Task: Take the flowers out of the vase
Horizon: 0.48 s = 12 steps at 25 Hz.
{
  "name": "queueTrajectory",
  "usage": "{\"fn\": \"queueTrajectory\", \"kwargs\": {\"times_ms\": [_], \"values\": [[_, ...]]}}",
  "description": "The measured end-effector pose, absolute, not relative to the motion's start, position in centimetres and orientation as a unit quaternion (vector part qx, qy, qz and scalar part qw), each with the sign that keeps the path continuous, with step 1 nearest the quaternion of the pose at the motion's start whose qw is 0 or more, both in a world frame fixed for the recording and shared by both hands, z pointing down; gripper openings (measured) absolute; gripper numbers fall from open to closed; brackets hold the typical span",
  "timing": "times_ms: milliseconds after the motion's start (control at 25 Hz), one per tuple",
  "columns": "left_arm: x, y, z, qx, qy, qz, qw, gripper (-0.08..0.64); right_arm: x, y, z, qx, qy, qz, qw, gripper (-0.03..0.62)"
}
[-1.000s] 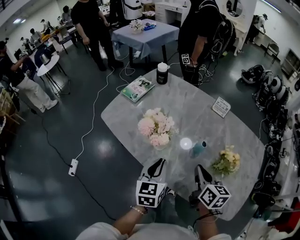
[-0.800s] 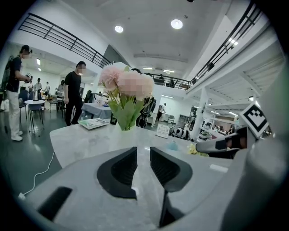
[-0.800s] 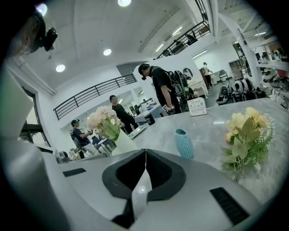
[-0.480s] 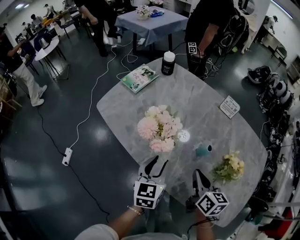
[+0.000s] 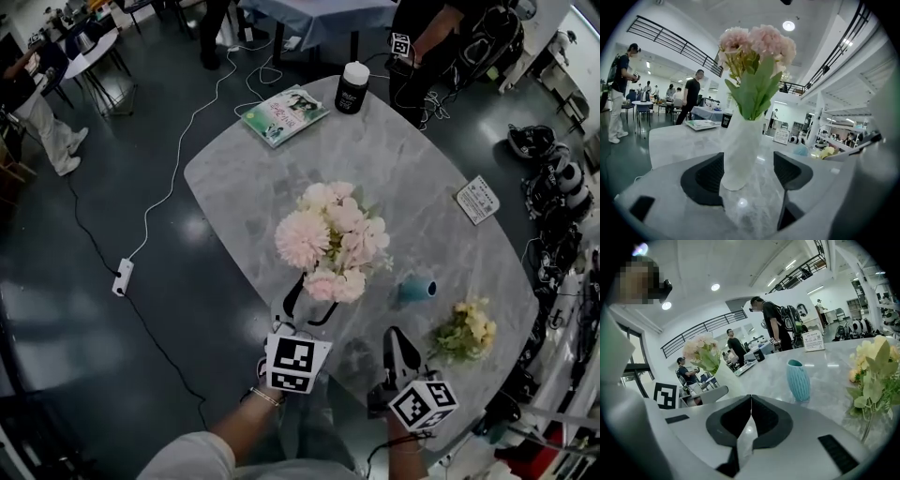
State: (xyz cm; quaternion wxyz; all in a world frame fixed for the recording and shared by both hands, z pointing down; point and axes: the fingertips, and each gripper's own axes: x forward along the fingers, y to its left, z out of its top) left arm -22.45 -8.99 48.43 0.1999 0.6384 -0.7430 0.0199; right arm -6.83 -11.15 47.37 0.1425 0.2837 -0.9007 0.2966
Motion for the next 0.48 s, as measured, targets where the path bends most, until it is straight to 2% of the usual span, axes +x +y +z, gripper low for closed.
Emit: {"fn": "queueTrajectory", "kwargs": {"times_ms": [160,480], "values": [[-23.2,-10.0,49.3,0.635,-0.748,0.026,0.192,0.357,-7.1,-11.1,48.3,0.277,-0.901,0.299,0.150,0.008],[-24.5,-11.7,50.0,0.628,-0.756,0.033,0.182,0.365,-7.8,-10.8,49.5,0.268,-0.900,0.308,0.156,0.008]]}}
